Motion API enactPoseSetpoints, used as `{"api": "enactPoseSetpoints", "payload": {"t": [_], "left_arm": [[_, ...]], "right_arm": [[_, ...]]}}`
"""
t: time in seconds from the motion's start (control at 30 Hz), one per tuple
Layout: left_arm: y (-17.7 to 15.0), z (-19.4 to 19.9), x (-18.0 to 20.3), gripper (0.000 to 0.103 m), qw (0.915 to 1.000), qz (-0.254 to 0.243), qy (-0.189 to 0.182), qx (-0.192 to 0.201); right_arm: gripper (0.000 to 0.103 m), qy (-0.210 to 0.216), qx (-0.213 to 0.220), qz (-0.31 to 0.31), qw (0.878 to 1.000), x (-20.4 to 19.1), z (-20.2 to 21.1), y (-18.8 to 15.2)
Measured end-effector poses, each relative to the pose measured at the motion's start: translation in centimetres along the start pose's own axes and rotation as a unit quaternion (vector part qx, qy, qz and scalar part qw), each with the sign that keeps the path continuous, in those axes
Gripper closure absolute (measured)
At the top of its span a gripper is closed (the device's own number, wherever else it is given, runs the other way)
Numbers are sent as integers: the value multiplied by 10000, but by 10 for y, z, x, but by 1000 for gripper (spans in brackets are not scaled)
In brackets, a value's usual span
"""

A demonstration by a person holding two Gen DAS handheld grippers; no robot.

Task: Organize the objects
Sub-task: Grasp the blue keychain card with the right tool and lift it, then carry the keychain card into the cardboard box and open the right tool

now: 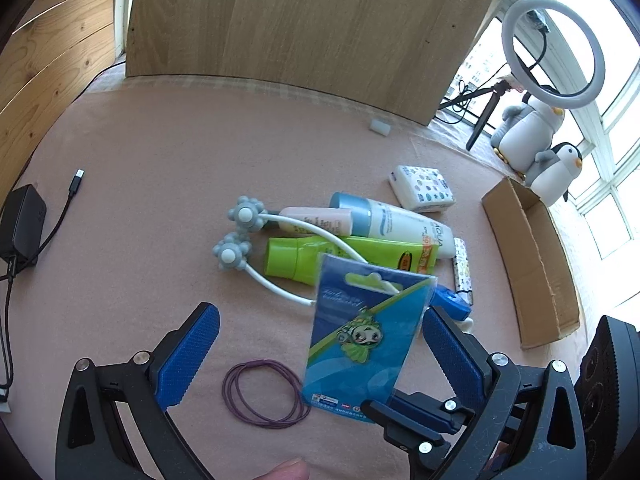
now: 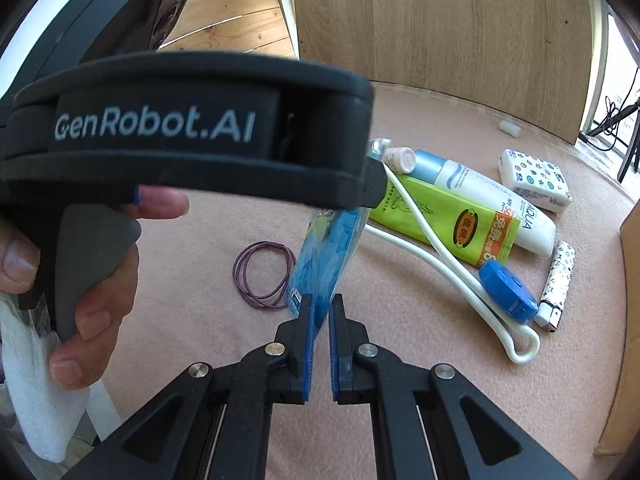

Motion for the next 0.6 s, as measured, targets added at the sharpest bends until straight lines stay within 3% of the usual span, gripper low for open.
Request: {"api": "enactPoseSetpoints", "payload": {"t": [0.27,0.33,0.5,0.6], "left_arm": [[1,-11,14,3,9996,-166,-244,-26],[0,-12,12,27,9997,-94,-232,-19],[3,-6,18,50,9998,-98,-194,17],[8,2,24,52,9999,-154,-62,21]], "right_arm": [[101,14,59,113,9999,-5,8,-3],[101,-1,63,99,9999,-5,8,-3],[101,0,128,51,9999,-4,12,2],[102,-48,235,-19,9997,-1,18,7]]}}
Point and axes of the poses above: each gripper's, at about its wrist camera, not at the fingertips, and z roughly against the way its jaws point, x to its right, y to its top, the point moved 9 cm from there along -z, roughly the way its jaws point, and after that the axes turned 8 degrees about -z, right-handed, at the moved point
